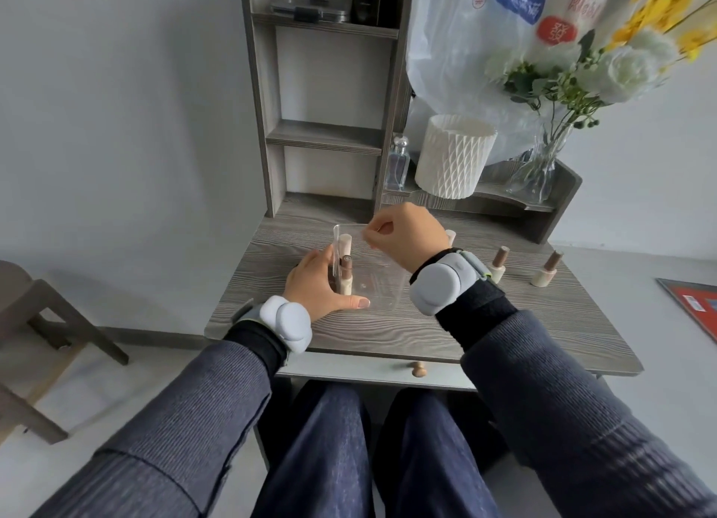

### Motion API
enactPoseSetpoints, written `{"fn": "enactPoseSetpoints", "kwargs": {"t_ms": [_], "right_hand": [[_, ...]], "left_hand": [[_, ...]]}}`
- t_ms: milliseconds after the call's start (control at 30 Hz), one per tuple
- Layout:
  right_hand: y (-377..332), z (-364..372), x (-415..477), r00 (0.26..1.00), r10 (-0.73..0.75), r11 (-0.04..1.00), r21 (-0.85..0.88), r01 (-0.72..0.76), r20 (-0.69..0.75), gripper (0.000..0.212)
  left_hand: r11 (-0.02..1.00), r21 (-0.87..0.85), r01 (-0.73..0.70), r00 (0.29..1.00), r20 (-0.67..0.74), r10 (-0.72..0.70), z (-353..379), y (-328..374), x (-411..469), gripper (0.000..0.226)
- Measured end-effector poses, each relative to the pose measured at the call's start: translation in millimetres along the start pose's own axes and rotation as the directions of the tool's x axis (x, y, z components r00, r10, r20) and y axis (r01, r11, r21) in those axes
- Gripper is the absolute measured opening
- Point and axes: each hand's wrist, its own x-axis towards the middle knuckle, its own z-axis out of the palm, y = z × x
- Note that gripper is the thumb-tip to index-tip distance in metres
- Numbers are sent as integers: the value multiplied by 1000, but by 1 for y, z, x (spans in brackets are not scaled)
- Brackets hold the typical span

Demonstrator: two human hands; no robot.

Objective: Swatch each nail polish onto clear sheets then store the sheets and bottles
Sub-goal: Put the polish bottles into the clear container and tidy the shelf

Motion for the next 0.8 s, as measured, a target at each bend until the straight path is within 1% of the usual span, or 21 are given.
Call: {"fn": "enactPoseSetpoints", "kwargs": {"t_ms": [133, 200, 267, 333, 400, 467, 533, 633, 700, 800], "right_hand": [[23, -10, 1, 990, 40, 999, 42, -34, -138, 16], [33, -11, 3, 978, 51, 998, 33, -46, -202, 17], [46, -15, 5, 968, 60, 997, -27, -69, -243, 20], [59, -19, 4, 970, 110, 985, -107, -136, -218, 27], [74, -24, 4, 971, 180, 964, -169, -206, -154, 33], [87, -26, 4, 968, 236, 953, -175, -248, -90, 37], [95, -26, 3, 966, 254, 953, -157, -260, -55, 36], [100, -26, 2, 964, 262, 953, -149, -265, -38, 30], [101, -26, 2, 962, 269, 952, -140, -274, -52, 27], [104, -26, 3, 961, 267, 955, -116, -274, -74, 25]], "left_hand": [[998, -47, 32, 999, 14, -31, 4, 5, 9, 111], [997, -68, 36, 999, 26, -34, 6, 7, 12, 112], [996, -85, 33, 999, 31, -30, 9, 9, 16, 108], [994, -102, 30, 999, 33, -26, 10, 10, 18, 106], [994, -110, 23, 999, 45, -18, 12, 10, 21, 101], [992, -129, 18, 999, 48, -12, 14, 9, 24, 100], [989, -148, 23, 999, 48, -16, 14, 9, 24, 106], [985, -169, 34, 998, 56, -25, 15, 13, 23, 114], [982, -182, 49, 997, 62, -38, 15, 15, 23, 122], [980, -189, 62, 996, 69, -50, 16, 15, 23, 129]]}}
